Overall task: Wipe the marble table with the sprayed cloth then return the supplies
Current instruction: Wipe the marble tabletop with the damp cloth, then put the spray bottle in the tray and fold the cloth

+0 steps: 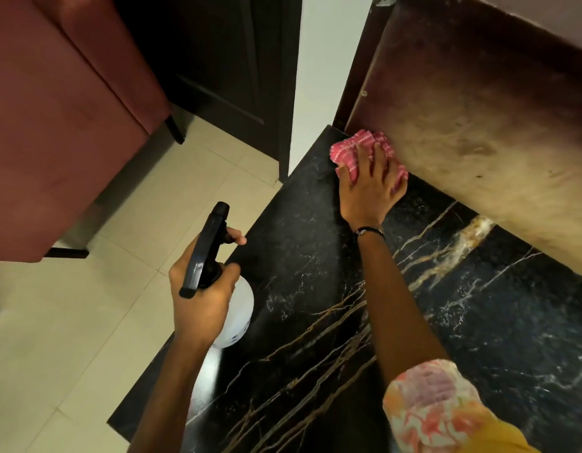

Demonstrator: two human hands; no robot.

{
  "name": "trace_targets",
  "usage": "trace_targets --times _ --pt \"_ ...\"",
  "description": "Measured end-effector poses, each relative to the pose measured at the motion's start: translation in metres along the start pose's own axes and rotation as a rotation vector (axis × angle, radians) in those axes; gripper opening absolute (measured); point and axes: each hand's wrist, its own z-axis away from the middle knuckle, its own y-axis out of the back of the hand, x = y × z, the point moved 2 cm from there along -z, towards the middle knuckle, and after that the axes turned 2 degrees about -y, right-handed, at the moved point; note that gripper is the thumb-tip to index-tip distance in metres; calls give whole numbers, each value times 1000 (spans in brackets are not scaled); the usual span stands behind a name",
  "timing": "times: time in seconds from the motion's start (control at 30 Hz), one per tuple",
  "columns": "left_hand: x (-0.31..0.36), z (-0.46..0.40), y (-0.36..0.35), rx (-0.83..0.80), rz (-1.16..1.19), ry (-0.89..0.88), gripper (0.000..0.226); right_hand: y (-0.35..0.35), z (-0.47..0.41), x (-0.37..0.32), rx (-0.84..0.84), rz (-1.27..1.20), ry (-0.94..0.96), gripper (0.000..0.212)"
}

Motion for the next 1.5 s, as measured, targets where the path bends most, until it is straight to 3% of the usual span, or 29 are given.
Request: trace_targets --times 0.17,0.33,0.53,0.67,0.73,0.9,0.97,1.07,1.2,1.4,1.5 --pt "2 8 11 -5 24 -13 35 4 19 -42 -114 -83 -254 51" --pt "-3 23 22 -37 55 -42 37 2 83 -70 -225 -54 225 48" --pt "-9 51 43 -40 73 -25 38 16 189 -49 -247 -56 478 47" --pt "-13 76 62 -47 72 2 34 36 245 2 -290 -14 659 46" --pt "-18 88 70 -63 77 18 40 44 265 34 -261 31 544 48" --pt "-29 125 89 -110 98 32 48 68 354 70 -267 77 17 54" --pt "-35 142 95 -133 91 66 51 76 400 64 -333 73 -6 55" --pt "-41 164 103 -167 84 71 46 84 460 52 -422 85 109 54" --pt "-38 189 106 -152 76 63 48 90 479 26 -496 63 218 56" --pt "-29 207 99 -88 51 43 41 97 426 -21 -476 -88 -128 67" --pt "-29 209 96 -69 59 78 46 108 431 -26 -511 -152 -134 87"
